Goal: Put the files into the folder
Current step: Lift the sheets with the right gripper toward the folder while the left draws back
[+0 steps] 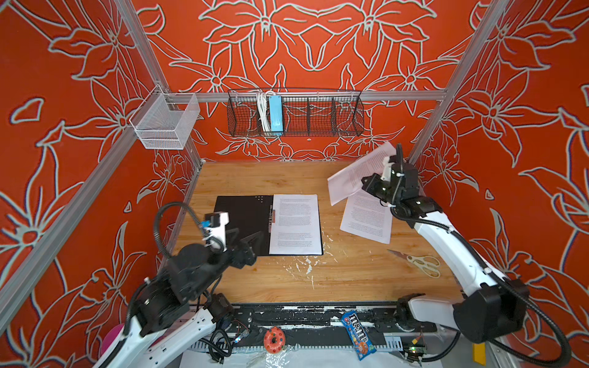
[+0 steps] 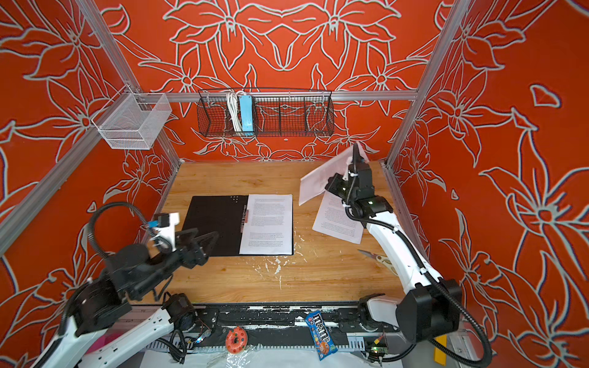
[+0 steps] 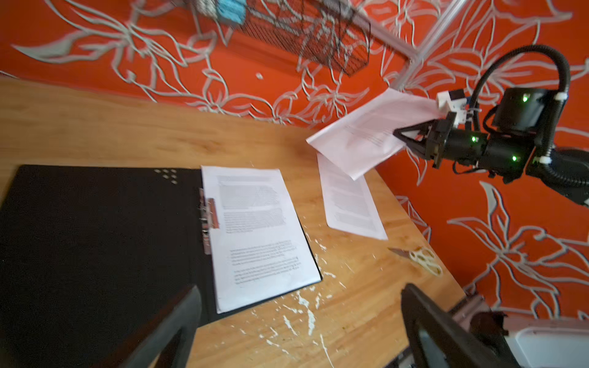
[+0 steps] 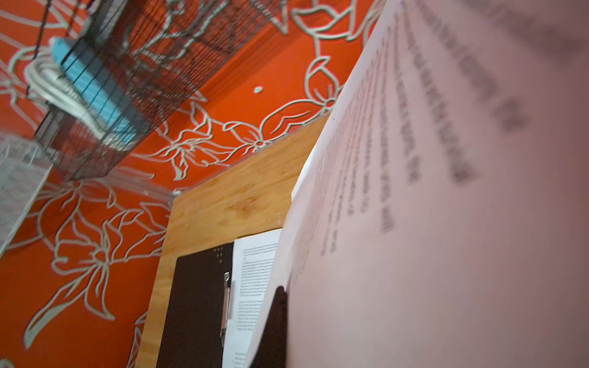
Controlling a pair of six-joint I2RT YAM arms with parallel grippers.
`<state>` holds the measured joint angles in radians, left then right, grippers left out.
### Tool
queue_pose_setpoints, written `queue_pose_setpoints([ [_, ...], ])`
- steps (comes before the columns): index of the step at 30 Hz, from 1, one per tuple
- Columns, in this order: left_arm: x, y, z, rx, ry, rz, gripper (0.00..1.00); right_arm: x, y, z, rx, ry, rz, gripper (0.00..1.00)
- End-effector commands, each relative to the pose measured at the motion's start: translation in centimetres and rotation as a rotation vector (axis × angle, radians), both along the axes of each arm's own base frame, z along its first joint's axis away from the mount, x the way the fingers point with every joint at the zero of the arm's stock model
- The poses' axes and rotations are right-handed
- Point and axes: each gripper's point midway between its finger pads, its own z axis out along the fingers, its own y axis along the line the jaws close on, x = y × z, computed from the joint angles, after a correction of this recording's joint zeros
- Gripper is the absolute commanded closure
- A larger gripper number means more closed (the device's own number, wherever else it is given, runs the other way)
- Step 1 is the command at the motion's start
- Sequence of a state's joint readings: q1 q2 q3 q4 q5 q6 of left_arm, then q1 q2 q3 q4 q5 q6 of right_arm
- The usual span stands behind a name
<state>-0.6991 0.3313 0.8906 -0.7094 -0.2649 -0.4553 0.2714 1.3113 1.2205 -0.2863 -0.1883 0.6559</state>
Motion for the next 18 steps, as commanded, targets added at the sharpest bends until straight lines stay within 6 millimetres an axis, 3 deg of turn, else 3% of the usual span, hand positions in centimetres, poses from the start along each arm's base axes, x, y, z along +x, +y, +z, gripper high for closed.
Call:
queue_pose_setpoints([
  [1, -0.1, 3.3, -3.9, 0.133, 0.058, 0.135, 0.02, -1.0, 4.6, -0.1, -0.076, 0.055, 0.182, 1.0],
  [7, -0.4, 2.0, -7.3, 0.181, 0.125, 0.06, 0.02, -2.6, 14.1, 2.4, -0.027, 0.074, 0.487, 1.0],
  [11, -0.4, 1.9, -7.7, 0.191, 0.121, 0.054, 0.02, -3.8, 18.3, 4.6, 0.107, 0.086, 0.649, 1.0],
  [15, 0.0, 2.3, -7.9, 0.205, 0.125, 0.084, 0.02, -4.7, 19.8, 5.7, 0.218, 0.084, 0.738, 1.0],
  [18, 0.2, 1.9, -8.3, 0.221, 0.145, 0.074, 0.02, -3.6, 18.5, 2.9, 0.215, 0.144, 0.716, 1.0],
])
